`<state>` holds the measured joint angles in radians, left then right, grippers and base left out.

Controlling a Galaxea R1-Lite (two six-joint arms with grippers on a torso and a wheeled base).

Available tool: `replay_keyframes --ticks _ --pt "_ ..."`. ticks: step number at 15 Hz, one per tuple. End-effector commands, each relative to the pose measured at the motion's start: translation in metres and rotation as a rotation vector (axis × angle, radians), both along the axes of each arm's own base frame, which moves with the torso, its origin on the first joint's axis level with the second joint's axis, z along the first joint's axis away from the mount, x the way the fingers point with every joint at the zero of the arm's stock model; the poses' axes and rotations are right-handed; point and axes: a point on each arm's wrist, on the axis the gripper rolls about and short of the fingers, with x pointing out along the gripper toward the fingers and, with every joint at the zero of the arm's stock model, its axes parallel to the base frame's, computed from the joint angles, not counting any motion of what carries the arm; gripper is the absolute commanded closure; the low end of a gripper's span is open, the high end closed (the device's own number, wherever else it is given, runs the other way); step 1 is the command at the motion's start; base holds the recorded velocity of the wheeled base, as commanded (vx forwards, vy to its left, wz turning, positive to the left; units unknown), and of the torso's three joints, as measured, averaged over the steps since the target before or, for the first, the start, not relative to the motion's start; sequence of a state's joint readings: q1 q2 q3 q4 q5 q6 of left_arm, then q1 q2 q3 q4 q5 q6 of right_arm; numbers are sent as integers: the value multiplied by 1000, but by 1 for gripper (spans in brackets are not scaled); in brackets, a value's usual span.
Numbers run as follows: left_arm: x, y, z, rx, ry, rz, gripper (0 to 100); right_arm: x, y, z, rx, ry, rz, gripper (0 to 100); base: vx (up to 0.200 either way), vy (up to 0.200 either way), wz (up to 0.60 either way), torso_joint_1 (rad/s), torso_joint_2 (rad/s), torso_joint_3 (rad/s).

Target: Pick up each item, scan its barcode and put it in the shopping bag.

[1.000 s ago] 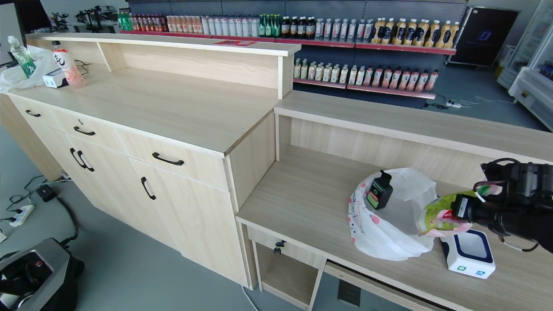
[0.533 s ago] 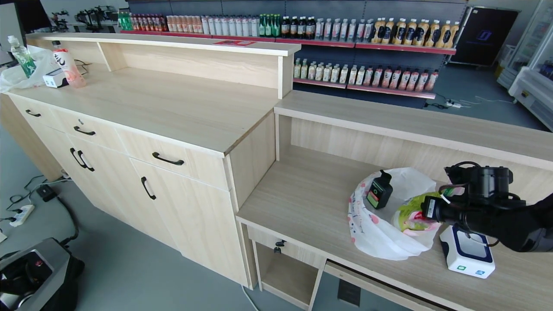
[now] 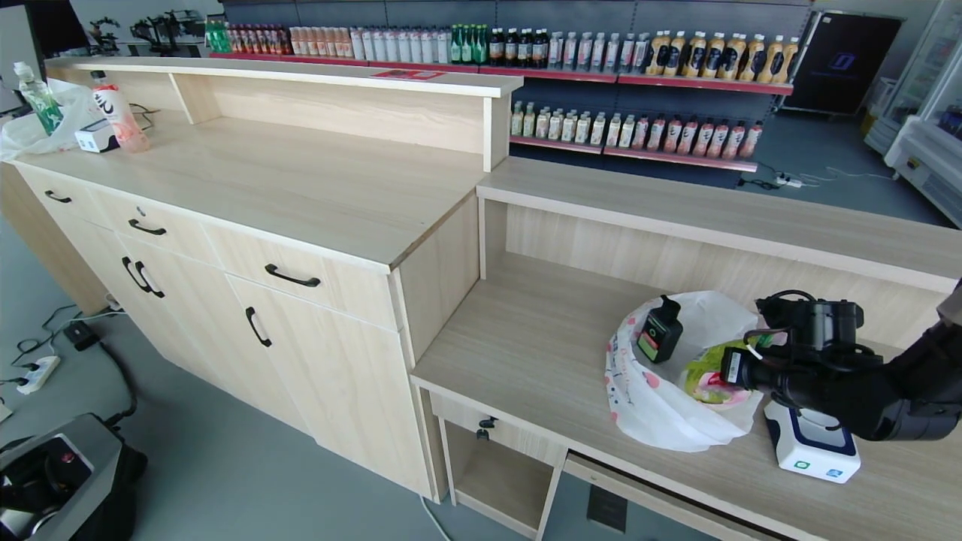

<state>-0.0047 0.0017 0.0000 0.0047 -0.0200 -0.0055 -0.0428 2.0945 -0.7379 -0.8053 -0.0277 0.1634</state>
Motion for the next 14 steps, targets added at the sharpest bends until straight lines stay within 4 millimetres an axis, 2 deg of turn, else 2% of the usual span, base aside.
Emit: replay_keyframes --ticks 1,7,14 --pt "0 0 0 -1 0 0 0 3 -1 -9 2 21 -2 100 0 0 0 0 0 0" --pt "0 0 0 -1 0 0 0 11 -2 -26 1 56 -4 100 0 0 0 0 0 0" --pt "0 0 0 -1 0 0 0 20 -3 -29 1 45 -6 100 0 0 0 0 0 0"
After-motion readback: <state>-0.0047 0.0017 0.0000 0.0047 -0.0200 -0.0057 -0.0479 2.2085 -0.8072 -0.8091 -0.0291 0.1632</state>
